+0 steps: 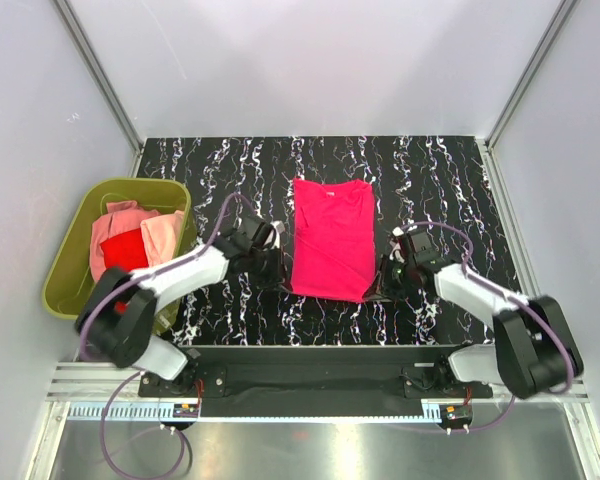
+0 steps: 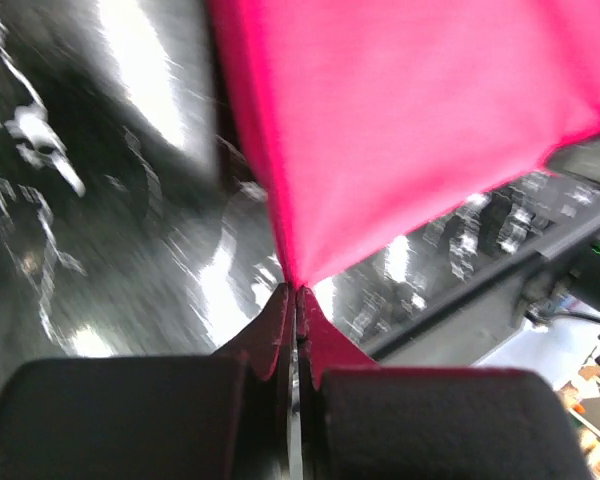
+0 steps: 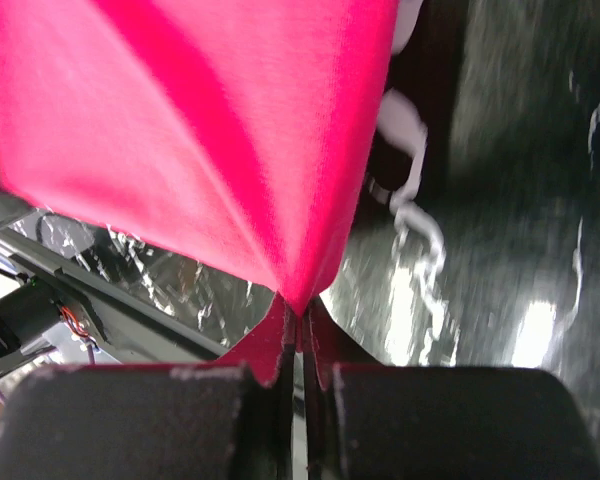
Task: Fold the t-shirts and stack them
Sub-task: Fold the tshirt
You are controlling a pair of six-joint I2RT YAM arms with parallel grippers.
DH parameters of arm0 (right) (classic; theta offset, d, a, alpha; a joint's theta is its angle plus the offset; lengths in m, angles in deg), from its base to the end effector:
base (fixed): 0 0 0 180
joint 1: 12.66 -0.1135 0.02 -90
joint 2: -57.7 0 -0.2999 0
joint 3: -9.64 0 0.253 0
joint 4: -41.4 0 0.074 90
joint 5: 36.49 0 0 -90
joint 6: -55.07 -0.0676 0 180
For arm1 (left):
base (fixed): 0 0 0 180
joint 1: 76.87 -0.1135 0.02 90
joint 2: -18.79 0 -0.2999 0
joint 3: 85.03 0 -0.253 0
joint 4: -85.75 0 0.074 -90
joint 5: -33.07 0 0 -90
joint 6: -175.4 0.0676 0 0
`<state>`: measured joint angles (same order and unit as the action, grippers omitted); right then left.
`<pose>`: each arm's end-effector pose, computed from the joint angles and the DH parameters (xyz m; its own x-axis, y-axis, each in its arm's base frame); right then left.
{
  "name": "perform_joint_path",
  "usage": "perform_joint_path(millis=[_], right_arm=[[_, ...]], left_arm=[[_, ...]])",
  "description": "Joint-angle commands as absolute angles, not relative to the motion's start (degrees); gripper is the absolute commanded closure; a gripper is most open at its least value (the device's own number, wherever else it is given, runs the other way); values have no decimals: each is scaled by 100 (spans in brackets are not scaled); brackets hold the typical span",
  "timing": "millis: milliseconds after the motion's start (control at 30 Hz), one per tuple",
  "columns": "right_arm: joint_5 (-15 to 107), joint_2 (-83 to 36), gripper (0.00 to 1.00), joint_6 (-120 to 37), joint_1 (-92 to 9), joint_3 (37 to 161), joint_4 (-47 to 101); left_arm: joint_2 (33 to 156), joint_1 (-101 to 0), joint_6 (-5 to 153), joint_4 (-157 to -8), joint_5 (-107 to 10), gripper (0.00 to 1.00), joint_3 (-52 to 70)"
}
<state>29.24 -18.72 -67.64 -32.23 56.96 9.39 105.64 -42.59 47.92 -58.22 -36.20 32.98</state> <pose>0.2132 0.1053 0.1632 -0.9603 0.1815 -0.2120 0.0314 0.8253 0.5639 0.2343 -0.1886 0.1867 -0.9800 -0.0207 -0.1979 0.0917 0.8357 -0.5414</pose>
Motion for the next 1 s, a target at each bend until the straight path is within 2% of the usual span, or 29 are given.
perform_joint_path(millis=[0,200,400,433,667,967], right_arm=[[3250,-1165,100,-7034,-3366,5640,334],[3259,-137,100,-7360,-3498,5631,-273],[3549,137,100,-7352,-3516,6280,-634],[3863,-203,100,-7142,-3516,6882,-843],[4270,-1600,100,-6605,-3489,8328,-1179],[3805,-3718,100,-5876,-2734,10578,-1328]], left_arm=[[9677,-4137,4532,-5381,-3987,100,3317],[8990,-4014,4216,-5082,-4093,100,3432],[9164,-3996,4136,-4740,-4382,100,3020],[9417,-4048,4232,-4521,-4609,100,2514],[10340,-4540,4601,-4370,-4577,100,1219],[12018,-5348,5138,-4606,-4164,100,-873]])
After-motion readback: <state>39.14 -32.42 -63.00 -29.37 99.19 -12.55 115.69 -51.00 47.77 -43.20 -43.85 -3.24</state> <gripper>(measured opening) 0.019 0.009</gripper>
